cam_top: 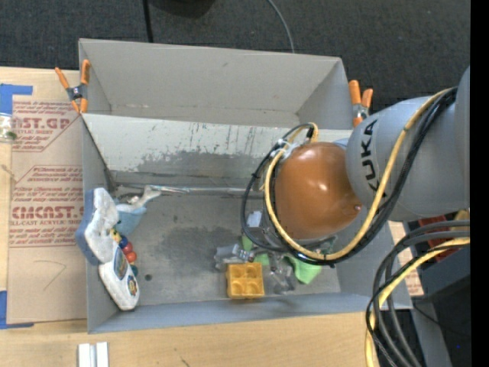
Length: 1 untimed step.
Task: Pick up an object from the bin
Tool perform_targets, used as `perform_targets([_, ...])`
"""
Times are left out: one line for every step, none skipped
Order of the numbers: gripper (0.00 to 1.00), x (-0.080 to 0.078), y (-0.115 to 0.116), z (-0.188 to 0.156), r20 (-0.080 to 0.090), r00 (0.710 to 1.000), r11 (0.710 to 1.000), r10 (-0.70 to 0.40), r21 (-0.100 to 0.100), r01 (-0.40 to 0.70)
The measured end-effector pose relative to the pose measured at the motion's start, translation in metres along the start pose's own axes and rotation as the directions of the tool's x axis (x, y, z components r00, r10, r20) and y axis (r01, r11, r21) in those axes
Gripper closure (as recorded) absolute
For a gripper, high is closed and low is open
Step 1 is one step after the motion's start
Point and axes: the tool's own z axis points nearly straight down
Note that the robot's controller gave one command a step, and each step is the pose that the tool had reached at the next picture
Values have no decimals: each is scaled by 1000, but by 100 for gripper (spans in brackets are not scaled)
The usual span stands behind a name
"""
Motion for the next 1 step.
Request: perform_targets([100,-3,1,23,2,938,938,-347,2,347])
